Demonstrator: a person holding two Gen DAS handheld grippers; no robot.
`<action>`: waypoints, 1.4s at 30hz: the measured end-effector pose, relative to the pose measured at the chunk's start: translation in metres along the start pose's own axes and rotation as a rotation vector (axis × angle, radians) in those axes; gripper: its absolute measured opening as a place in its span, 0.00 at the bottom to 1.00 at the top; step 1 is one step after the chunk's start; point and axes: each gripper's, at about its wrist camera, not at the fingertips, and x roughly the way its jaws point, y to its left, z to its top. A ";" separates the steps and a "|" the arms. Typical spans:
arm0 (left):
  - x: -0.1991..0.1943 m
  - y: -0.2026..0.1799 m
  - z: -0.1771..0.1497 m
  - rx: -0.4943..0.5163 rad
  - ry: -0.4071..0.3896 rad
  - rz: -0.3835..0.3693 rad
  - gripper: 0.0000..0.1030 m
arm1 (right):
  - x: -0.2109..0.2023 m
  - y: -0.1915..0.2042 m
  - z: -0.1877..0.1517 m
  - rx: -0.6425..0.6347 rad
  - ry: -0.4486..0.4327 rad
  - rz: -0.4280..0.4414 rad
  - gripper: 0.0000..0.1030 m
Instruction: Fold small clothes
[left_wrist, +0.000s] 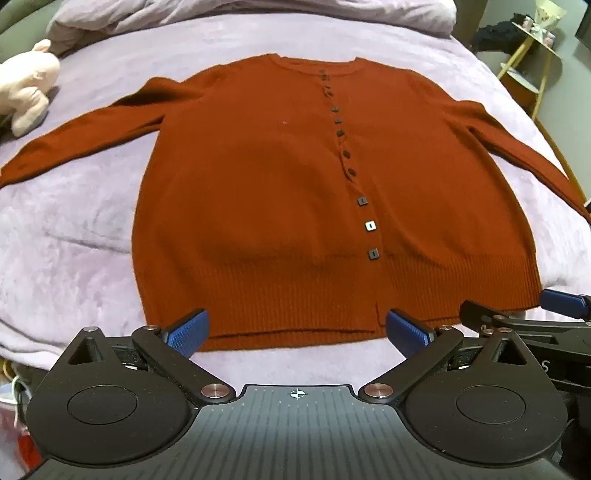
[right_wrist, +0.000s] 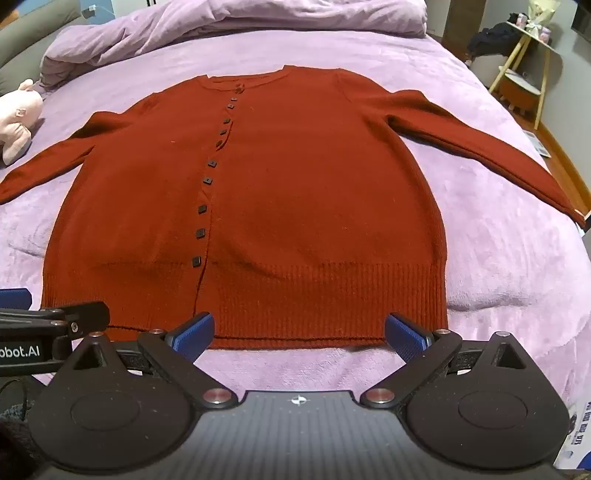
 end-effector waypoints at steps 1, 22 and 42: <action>0.000 0.000 0.000 0.000 -0.002 0.001 1.00 | 0.000 0.000 0.000 0.002 -0.002 0.004 0.96; 0.002 -0.001 -0.005 -0.008 0.016 0.013 1.00 | 0.002 -0.001 -0.001 0.001 0.008 0.002 0.96; 0.003 -0.001 -0.002 -0.002 0.021 0.021 1.00 | 0.002 -0.002 -0.002 0.015 0.008 -0.001 0.96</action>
